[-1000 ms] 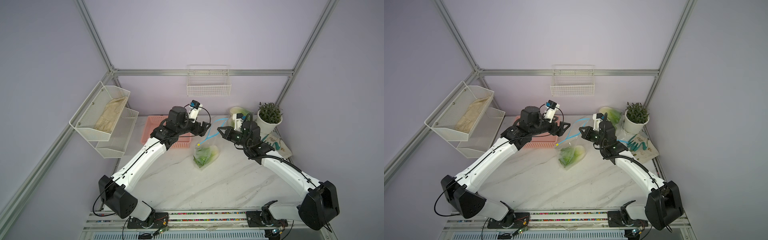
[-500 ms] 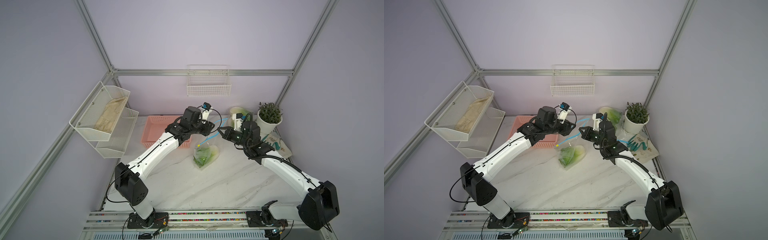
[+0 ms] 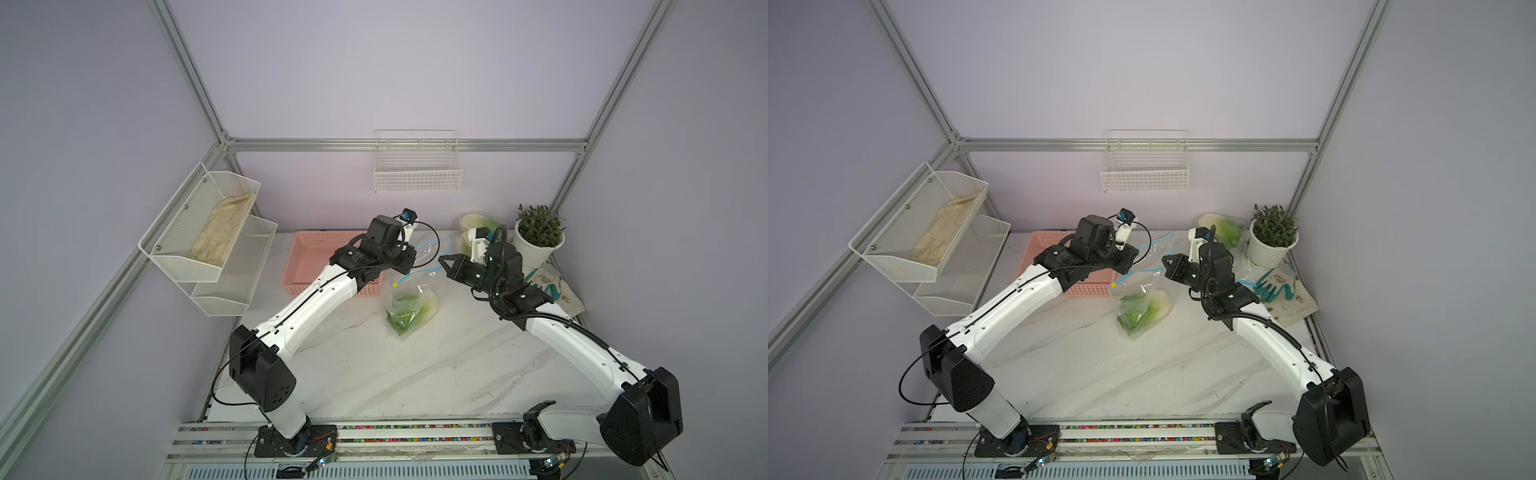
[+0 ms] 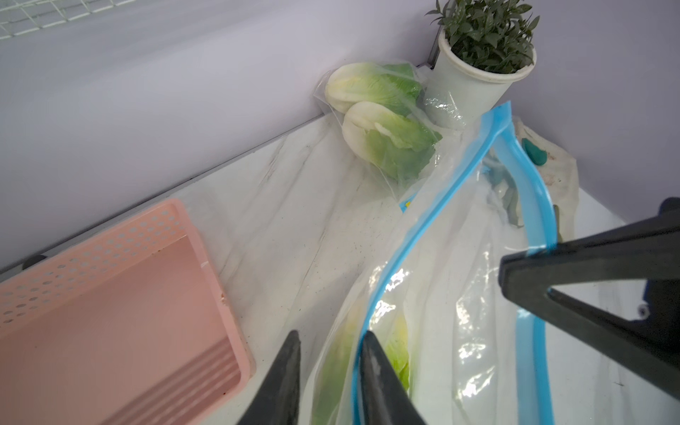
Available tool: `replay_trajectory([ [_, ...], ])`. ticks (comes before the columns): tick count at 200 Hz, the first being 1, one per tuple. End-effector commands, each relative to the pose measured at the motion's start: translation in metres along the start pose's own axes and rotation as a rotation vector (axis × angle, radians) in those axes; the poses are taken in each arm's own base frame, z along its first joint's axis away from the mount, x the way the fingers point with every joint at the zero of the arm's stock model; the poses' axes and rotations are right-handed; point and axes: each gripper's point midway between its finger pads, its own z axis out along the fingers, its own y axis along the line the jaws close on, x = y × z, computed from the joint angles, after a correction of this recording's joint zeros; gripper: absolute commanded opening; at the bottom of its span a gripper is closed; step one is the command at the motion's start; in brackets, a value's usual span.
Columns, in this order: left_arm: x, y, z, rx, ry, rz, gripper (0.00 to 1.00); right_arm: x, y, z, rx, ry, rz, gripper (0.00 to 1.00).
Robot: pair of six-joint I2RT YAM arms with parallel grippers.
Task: Open the zip-top bag and take out the chinese cabbages
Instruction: Open the zipper of the food storage bag at the center of the board.
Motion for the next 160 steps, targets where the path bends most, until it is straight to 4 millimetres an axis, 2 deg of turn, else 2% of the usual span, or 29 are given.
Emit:
replay_trajectory([
  [1,-0.032,0.011,-0.04,-0.048,-0.101,0.008,0.2,-0.026,0.003,-0.015,0.049,-0.082,-0.047,0.0],
  [29,-0.036,0.007,-0.045,-0.019,-0.112,-0.003,0.08,-0.036,0.003,-0.022,0.082,-0.101,-0.081,0.0],
  [41,-0.037,0.002,-0.044,0.011,-0.115,-0.017,0.0,-0.041,0.003,-0.025,0.096,-0.105,-0.102,0.0],
  [83,-0.046,-0.014,-0.037,0.097,-0.128,-0.062,0.0,-0.069,0.001,-0.052,0.21,-0.111,-0.232,0.0],
  [124,-0.053,-0.031,-0.03,0.2,-0.138,-0.168,0.0,-0.096,-0.008,-0.081,0.398,-0.07,-0.431,0.0],
  [149,-0.047,-0.036,-0.022,0.237,-0.135,-0.209,0.0,-0.108,-0.005,-0.084,0.465,-0.018,-0.515,0.0],
  [160,-0.042,-0.036,-0.019,0.236,-0.139,-0.23,0.0,-0.103,-0.007,-0.07,0.454,0.039,-0.527,0.0],
])
